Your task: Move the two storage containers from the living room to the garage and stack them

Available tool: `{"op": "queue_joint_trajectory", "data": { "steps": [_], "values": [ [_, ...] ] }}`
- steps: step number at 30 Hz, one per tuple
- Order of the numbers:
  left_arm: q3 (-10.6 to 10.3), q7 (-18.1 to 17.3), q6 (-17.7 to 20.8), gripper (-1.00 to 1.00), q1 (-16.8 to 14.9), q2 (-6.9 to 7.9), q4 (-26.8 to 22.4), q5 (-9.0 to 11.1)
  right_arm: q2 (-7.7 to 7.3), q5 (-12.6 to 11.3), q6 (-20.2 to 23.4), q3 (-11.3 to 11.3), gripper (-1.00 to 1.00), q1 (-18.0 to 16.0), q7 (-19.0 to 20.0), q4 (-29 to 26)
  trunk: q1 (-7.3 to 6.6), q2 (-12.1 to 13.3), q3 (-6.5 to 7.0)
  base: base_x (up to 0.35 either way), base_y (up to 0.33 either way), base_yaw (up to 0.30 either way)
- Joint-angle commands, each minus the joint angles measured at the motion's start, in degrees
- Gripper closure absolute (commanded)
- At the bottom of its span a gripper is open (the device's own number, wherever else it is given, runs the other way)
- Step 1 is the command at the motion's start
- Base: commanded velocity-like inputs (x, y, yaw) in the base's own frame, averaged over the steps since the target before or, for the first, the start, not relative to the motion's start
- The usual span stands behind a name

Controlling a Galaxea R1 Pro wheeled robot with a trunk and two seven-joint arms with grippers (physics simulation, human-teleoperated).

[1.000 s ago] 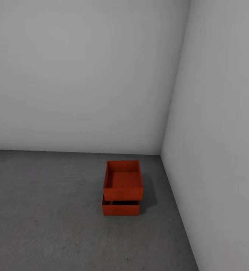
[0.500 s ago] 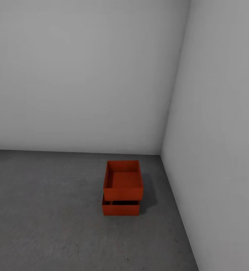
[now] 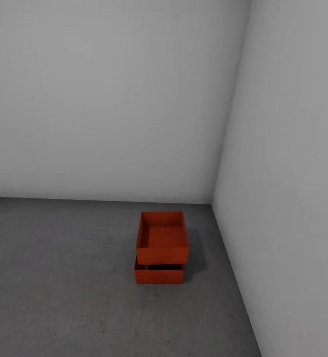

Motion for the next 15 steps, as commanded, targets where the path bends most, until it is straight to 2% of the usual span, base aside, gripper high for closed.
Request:
{"op": "queue_joint_trajectory", "data": {
  "steps": [1,15],
  "values": [
    [0.34,-0.19,0.37,-1.00,0.00,-0.03,-0.13,-0.15,0.00,-0.26,0.29,0.48,-1.00,-0.06,-0.13,0.01,0.00,-0.04,-0.06,0.000,0.000,0.000],
    [0.34,-0.19,0.37,-1.00,0.00,-0.03,-0.13,-0.14,0.00,-0.26,0.29,0.48,-1.00,-0.07,-0.13,0.01,0.00,-0.04,-0.06,0.000,0.000,0.000]
  ]
}}
